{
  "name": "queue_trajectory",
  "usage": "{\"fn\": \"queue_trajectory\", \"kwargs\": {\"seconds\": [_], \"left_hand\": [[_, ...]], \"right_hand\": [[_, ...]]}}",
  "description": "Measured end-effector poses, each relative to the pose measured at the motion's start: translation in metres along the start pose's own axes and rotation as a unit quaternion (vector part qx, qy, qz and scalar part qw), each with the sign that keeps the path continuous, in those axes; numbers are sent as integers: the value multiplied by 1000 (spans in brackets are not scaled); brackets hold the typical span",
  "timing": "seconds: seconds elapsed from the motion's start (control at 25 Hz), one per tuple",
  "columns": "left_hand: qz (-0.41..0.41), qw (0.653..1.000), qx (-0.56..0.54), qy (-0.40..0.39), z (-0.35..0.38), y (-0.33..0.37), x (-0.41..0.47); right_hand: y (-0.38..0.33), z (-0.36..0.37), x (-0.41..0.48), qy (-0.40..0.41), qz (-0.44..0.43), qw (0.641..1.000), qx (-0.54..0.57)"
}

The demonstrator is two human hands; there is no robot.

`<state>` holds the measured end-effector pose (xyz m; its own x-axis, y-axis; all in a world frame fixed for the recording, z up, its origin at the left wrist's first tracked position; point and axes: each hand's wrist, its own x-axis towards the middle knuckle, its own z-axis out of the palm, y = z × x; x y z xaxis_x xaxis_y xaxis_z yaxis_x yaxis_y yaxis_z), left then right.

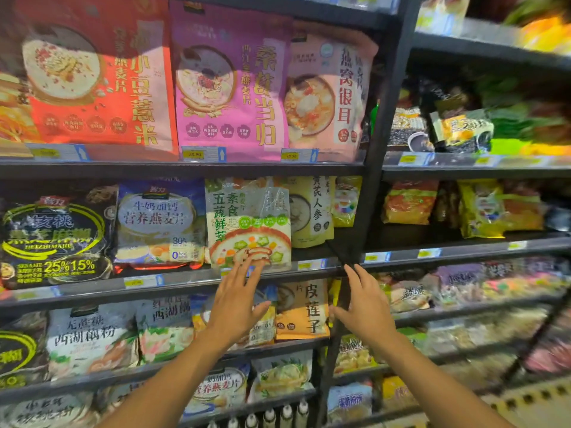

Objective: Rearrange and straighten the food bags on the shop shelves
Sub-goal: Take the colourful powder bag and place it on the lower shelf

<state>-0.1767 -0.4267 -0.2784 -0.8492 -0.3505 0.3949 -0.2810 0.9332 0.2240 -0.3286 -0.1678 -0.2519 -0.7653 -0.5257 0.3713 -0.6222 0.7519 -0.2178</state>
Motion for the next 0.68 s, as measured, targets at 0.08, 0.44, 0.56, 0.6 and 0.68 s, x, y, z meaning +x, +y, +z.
{"fn": "queue_trajectory", "kwargs": {"seconds": [0.08, 0.44, 0.56, 0.6, 0.68], "left_hand": [[23, 1000, -2, -10, 8, 27, 7], [117, 992, -28, -24, 58, 187, 53], [134, 989, -45, -36, 76, 252, 68], [142, 988, -45, -36, 82, 276, 73], [157, 986, -51, -33, 93, 323, 83]], "right_hand": [[25, -10, -11, 2, 18, 1000, -2], [175, -61, -49, 24, 91, 995, -37], [233, -80, -59, 28, 113, 993, -34], [255, -88, -62, 28, 116, 992, -36], [300, -102, -64, 33, 119, 992, -40]]}}
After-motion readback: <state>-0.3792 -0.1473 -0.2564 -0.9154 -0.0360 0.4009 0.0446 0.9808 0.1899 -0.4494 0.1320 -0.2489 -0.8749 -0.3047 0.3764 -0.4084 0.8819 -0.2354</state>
